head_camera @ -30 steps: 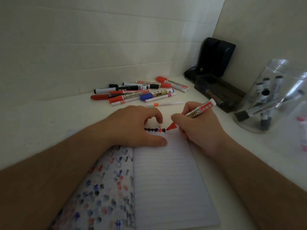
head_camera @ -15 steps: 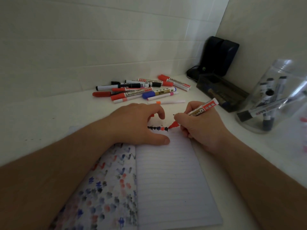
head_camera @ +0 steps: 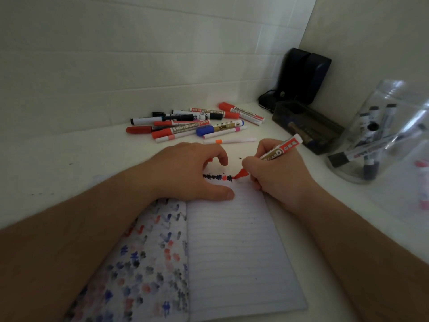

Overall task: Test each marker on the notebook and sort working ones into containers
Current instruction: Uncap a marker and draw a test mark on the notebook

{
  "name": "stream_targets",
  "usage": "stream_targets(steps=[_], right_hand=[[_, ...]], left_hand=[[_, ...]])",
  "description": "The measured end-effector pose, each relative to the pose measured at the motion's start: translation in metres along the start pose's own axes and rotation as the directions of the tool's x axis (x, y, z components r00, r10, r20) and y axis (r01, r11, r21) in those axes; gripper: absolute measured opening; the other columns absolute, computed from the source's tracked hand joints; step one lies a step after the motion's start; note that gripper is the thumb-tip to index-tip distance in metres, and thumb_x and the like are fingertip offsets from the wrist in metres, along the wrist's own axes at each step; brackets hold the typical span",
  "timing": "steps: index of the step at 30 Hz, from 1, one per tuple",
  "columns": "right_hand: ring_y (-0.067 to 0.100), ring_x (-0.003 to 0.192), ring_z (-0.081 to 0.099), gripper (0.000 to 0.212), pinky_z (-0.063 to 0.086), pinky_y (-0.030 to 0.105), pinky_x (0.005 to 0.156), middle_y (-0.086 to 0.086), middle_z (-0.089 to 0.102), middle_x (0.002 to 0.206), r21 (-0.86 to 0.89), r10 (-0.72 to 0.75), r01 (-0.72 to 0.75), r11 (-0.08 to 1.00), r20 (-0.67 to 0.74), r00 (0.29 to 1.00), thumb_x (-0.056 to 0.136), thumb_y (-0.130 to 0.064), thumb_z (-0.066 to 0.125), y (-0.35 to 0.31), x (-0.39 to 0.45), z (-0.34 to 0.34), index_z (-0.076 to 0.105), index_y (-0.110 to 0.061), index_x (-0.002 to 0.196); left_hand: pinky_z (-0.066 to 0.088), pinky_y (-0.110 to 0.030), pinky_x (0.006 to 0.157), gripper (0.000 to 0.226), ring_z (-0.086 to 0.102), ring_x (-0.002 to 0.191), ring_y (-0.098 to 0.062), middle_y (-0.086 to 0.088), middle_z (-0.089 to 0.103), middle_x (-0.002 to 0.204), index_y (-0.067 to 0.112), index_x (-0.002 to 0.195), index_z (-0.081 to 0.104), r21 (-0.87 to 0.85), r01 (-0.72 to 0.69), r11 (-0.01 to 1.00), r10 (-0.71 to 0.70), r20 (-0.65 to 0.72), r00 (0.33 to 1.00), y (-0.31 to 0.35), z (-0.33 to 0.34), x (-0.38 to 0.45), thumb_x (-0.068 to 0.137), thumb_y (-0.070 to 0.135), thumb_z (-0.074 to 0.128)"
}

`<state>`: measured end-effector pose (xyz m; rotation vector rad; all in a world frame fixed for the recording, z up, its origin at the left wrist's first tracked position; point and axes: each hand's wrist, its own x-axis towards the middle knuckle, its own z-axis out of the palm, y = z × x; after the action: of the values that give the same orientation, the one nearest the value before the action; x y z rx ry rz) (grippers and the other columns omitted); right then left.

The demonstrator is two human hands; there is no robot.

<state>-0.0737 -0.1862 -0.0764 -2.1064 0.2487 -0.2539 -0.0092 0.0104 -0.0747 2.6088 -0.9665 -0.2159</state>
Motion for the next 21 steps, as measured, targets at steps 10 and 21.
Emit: stream_targets(steps=[10,21], right_hand=[[0.017,0.052,0.064,0.022,0.053,0.030,0.057,0.007,0.070,0.063,0.049,0.004,-0.004,0.999,0.005,1.000,0.086,-0.014,0.076,0.0024,-0.0002,-0.0012,0.060,-0.012,0.072],[0.016,0.053,0.063,0.021,0.052,0.030,0.058,0.006,0.069,0.063,0.063,0.030,-0.031,0.998,0.010,0.999,0.087,-0.014,0.075,0.0045,0.0020,-0.0027,0.059,-0.012,0.073]], left_hand=[[0.043,-0.030,0.074,0.064,0.049,0.086,0.002,0.025,0.049,0.093,0.057,0.118,0.047,0.003,0.012,1.000,-0.012,-0.002,1.000,0.0009,-0.0005,-0.0015,0.065,0.086,0.066],[0.048,-0.032,0.081,0.065,0.050,0.090,0.002,0.024,0.051,0.099,0.056,0.121,0.047,0.001,0.008,1.000,-0.008,0.000,1.000,0.0023,-0.0006,-0.0034,0.066,0.085,0.066]])
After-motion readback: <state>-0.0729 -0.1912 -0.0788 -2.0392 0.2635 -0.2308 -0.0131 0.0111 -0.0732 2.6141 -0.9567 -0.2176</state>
